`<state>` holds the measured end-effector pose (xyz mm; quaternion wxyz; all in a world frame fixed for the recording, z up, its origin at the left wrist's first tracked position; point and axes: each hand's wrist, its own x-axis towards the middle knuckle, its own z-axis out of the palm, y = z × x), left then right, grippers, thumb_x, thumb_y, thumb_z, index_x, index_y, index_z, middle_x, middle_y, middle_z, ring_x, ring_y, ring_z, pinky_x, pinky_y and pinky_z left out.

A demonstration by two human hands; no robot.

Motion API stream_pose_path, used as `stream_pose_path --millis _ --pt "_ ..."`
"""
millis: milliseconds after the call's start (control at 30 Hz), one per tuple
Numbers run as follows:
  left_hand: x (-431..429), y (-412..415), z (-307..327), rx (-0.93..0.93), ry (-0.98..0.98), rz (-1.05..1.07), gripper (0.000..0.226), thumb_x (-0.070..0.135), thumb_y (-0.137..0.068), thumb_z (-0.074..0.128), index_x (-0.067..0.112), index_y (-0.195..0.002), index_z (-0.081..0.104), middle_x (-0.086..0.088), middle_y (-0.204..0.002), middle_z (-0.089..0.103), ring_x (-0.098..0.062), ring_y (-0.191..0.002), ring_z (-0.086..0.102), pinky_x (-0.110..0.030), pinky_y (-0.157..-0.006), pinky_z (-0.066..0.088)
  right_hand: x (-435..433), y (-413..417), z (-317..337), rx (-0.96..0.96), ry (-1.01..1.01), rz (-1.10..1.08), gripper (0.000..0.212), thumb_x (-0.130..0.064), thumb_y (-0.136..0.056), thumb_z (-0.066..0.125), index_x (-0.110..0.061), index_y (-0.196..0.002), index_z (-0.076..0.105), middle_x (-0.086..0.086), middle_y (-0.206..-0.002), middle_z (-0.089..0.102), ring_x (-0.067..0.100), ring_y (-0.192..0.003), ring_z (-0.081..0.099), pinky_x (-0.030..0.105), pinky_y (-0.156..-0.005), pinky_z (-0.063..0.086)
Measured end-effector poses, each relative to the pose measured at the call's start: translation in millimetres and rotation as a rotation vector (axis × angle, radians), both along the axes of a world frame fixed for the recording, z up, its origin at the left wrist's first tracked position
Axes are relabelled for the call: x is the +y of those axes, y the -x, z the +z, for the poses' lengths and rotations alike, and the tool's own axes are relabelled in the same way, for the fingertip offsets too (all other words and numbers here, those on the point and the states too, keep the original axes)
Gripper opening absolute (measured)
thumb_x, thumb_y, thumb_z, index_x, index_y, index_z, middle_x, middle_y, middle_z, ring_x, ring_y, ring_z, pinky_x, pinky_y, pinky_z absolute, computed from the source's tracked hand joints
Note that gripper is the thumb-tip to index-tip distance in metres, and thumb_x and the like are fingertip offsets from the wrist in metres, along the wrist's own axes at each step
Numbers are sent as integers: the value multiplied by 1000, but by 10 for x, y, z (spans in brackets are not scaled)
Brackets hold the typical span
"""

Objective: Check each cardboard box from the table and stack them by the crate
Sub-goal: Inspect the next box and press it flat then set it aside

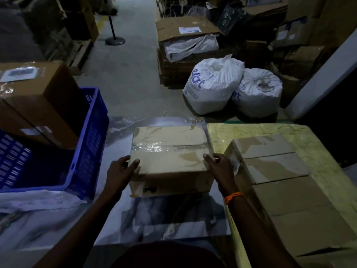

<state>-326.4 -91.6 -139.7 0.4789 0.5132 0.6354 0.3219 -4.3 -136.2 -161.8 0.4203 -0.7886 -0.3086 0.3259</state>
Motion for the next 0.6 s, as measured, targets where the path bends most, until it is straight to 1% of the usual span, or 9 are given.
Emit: stream_pose_path --millis 100,200,267,333,400,467,500,533,600 --pt "-193 -13 -145 67 -17 27 48 25 -94 72 6 -136 59 -10 -111 65 -22 -95 63 -28 -75 52 -214 98 -103 -52 59 4 46 -48 -83 80 -15 -112 70 3 -102 74 23 -94 70 43 -83 58" --pt "-333 3 -282 67 -7 74 45 19 -92 75 9 -133 60 -1 -96 65 -17 -85 67 -18 -61 51 -384 126 -241 -114 54 0 28 -37 -86 80 -24 -105 65 5 -101 72 23 -90 69 41 -80 57" --pt "-382 24 -361 74 -17 76 44 19 -91 75 9 -132 61 5 -92 66 -11 -82 67 -24 -64 55 -422 114 -286 -128 36 -2 25 -34 -88 79 -24 -105 64 6 -101 71 23 -89 67 36 -77 53" --pt "-419 60 -427 71 -22 68 43 19 -91 75 11 -131 60 4 -96 66 -17 -88 69 -33 -70 59 -426 77 -307 -119 24 12 26 -31 -89 78 -19 -108 65 4 -98 70 22 -88 67 32 -73 49" --pt "-432 85 -462 97 -48 46 43 20 -91 76 13 -130 60 -3 -106 65 -24 -98 67 -42 -78 59 -414 56 -331 -136 10 53 33 -33 -90 77 -15 -114 64 6 -101 68 28 -95 68 35 -75 52" --pt "-427 71 -507 164 -87 10 46 23 -91 76 11 -131 57 -9 -117 60 -27 -107 63 -35 -80 55 -380 105 -393 -256 39 122 51 -39 -92 73 -11 -131 57 17 -121 61 35 -114 61 44 -90 54" --pt "-422 47 -526 215 -128 -10 49 27 -91 75 9 -133 55 -12 -123 57 -29 -113 58 -33 -85 50 -354 154 -426 -364 60 157 61 -42 -94 69 -8 -142 51 22 -134 53 38 -124 53 48 -100 49" --pt "-409 11 -537 280 -188 -40 54 33 -92 72 7 -136 52 -14 -130 54 -31 -121 52 -35 -92 44 -321 221 -449 -498 61 193 69 -46 -96 63 -6 -149 44 26 -146 45 40 -135 43 52 -110 41" --pt "-337 -71 -583 456 -348 -132 67 46 -93 57 4 -144 47 -18 -144 48 -36 -136 41 -43 -110 33 -223 391 -440 -729 32 293 76 -55 -98 49 -7 -157 37 26 -162 29 41 -151 25 57 -121 17"
